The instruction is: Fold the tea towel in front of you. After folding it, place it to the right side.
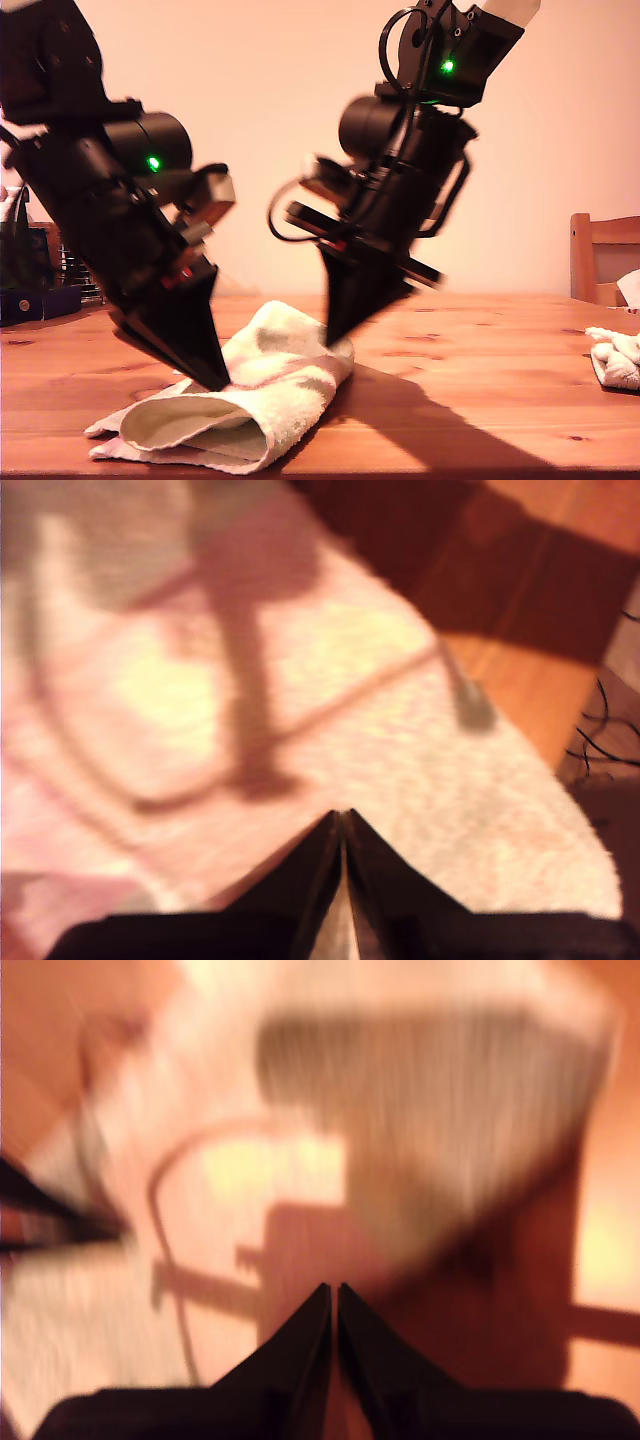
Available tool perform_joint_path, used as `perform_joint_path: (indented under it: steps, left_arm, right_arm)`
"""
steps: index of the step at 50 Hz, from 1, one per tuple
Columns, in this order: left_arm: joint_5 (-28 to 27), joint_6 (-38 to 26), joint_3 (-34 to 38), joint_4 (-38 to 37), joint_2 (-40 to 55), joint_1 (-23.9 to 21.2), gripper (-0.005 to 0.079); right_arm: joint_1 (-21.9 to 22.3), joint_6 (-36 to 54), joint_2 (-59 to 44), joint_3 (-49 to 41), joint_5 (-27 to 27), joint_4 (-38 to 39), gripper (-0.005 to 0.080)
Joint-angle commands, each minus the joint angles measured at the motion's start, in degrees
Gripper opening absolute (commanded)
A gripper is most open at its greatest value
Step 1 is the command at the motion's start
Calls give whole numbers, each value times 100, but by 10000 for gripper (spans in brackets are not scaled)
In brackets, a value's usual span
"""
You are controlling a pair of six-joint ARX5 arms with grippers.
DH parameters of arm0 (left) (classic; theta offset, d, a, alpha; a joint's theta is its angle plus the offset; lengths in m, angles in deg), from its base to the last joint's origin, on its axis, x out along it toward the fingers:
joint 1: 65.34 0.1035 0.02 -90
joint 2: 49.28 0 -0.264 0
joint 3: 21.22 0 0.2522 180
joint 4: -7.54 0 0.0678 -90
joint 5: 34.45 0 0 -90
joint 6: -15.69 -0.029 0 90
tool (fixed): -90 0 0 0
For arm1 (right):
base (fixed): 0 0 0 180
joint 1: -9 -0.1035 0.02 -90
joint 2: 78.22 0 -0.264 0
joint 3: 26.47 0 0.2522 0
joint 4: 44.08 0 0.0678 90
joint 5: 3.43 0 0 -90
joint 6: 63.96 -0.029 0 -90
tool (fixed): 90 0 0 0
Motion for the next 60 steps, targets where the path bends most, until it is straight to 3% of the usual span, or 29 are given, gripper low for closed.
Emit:
perform_joint_path:
  steps: [1,9,22,34,40,50,60]
  left_arm:
    - [57,4,48,-63,-85,-15,-24]
    - [367,-164,50,-44,-83,-9,-24]
    - [326,-188,50,201,-83,227,-24]
    - [286,-190,50,129,-83,490,-24]
    - [293,-181,52,-77,-83,551,-24]
    - [358,-175,168,-264,-83,553,-24]
    - [444,-114,214,-654,-81,555,-24]
  right_arm:
    - [0,-35,310,-101,-39,-170,-11]
    - [-24,-306,581,-107,11,-68,-11]
    - [-271,-409,1305,-334,964,1014,-11]
    - [-695,-1150,2166,-1569,1749,2057,-11]
    - [-1021,-1989,2586,-2229,2083,2389,-11]
    - [-1392,-2970,2857,-2824,2041,2295,-11]
    - [-1421,-3073,2857,-2868,1803,1917,-11]
